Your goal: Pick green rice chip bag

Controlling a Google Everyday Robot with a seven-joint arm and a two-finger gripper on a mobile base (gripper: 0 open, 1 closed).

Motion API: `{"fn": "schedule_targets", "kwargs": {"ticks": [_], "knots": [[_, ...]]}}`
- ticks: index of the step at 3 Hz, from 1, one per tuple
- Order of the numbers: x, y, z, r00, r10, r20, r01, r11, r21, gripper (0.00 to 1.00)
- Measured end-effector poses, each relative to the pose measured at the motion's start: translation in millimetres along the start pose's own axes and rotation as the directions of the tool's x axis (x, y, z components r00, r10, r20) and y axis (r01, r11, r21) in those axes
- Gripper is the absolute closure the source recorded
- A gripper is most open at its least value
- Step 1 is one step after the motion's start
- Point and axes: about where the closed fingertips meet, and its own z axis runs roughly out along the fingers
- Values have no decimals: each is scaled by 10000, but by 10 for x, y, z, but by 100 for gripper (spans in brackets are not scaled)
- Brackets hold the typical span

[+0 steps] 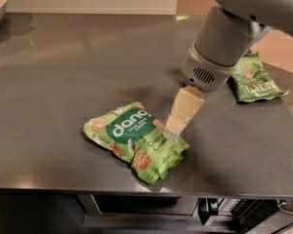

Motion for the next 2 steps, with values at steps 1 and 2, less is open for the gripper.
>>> {"fn": "schedule_targets", "kwargs": {"ticks": [1,2], "knots": [[-162,139,219,9985,544,50,-541,9975,-457,0],[-306,287,406,9974,714,-20,-713,9939,-842,0]]}}
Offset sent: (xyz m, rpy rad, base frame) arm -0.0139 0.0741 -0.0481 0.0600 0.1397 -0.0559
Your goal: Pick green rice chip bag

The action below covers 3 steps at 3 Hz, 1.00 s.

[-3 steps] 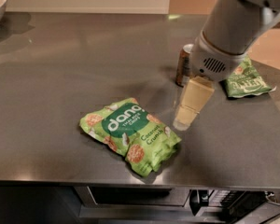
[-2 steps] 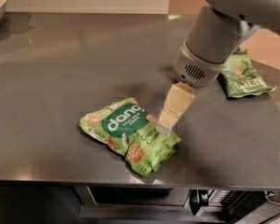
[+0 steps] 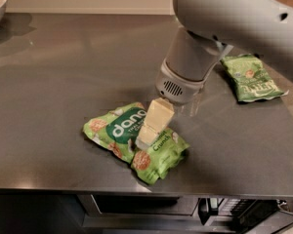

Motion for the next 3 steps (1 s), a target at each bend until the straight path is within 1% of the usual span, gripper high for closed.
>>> {"fn": "schedule_targets", "kwargs": {"ticks": [1,2,3], "knots": [[-91,113,156,9998,-20,-176,14,9995,-318,0],[-128,174,271,9992,2,-402,-21,9989,-463,16],[-156,208,302,9987,4,-517,-30,9988,-490,27]]}}
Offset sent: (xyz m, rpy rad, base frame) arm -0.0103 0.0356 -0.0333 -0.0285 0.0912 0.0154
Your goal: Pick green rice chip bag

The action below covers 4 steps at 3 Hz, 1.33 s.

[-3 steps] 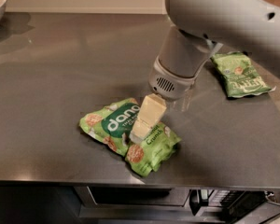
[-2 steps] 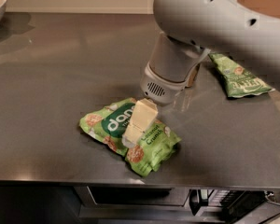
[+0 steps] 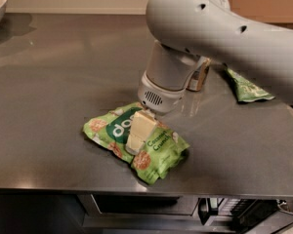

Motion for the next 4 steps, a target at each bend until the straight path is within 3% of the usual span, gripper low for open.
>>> {"fn": "schedule_targets", "kwargs": {"ticks": [3,4], "knots": [[-168,82,-418,9986,-349,390,336,9989,335,95],[-225,110,-591,9972,-569,490,542,9969,562,100]]}}
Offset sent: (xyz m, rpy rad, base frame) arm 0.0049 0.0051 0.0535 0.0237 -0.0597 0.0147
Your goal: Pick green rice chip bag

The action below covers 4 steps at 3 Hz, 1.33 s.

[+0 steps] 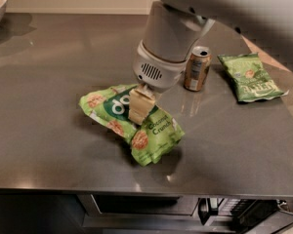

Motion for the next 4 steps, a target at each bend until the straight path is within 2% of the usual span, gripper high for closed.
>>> {"fn": "schedule_targets", "kwargs": {"ticks": [4], "knots": [[-143,-145,-699,9952,-762,610,686,9907,1177,100]]}}
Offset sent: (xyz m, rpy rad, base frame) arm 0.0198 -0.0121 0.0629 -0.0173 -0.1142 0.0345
